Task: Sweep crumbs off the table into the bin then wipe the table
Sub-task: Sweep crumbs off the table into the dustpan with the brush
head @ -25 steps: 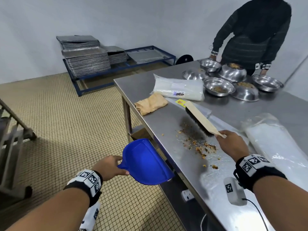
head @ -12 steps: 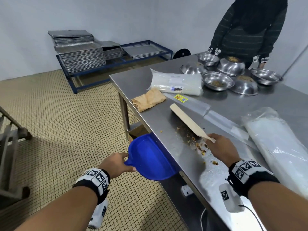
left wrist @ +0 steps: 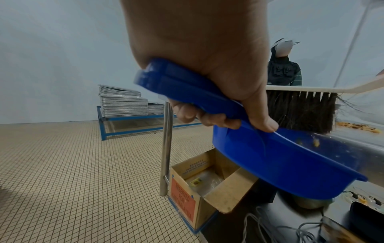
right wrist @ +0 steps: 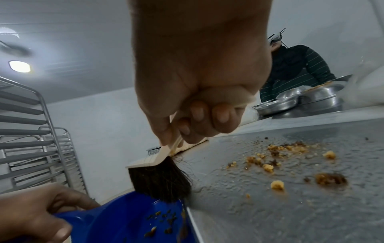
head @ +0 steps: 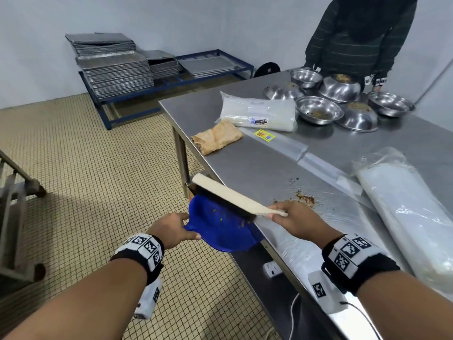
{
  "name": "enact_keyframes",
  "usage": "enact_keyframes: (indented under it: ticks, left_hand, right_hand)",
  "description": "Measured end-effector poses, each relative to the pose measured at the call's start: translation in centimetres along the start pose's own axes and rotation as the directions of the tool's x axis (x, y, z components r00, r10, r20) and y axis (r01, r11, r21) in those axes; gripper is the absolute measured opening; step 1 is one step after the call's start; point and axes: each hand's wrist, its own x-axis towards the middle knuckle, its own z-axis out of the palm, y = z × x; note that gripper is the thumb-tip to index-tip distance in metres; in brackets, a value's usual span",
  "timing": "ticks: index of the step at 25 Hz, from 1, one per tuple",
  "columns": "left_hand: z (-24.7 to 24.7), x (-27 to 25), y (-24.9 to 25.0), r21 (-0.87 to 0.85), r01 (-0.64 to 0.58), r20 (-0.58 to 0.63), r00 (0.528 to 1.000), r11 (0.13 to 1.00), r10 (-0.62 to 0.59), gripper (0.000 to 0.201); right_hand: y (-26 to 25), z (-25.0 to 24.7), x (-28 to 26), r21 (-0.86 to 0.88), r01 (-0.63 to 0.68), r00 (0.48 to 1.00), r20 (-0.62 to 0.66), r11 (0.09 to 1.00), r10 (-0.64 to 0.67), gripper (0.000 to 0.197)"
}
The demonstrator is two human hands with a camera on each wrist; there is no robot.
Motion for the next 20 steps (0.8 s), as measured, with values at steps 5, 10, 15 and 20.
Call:
enact_keyframes:
  ticks: [5, 10, 15, 20]
  left_hand:
    - [0.4, -0.5, 0.5, 0.015, 0.001, -0.001, 1.0, 1.0, -0.001, 0.081]
    - [1.0, -1.3, 0.8, 0.005, 0.001, -0.001, 1.0, 1.0, -0.001, 0.083]
    - [1.8, -2.3, 1.4, 0.011, -0.019, 0.005, 1.0, 1.0, 0.019, 0.081]
    - [2.7, -3.0, 2.7, 0.031, -0.025, 0.013, 1.0, 0.999, 0.024, 0.076]
  right_hand:
    - [0.3, -0.6, -0.6, 0.039, -0.029, 0.999, -0.016, 0.999, 0.029, 0.026]
    - [3.1, -3.4, -1.3, 0.125, -0.205, 0.965, -0.139, 0.971, 0.222, 0.024]
    - [7.3, -5.7, -2.6, 0.062, -0.343, 0.897, -0.275, 0.937, 0.346, 0.029]
    - [10.4, -5.9, -4.0, 0.102, -0.443, 0.82, -0.354, 0.891, 0.449, 0.034]
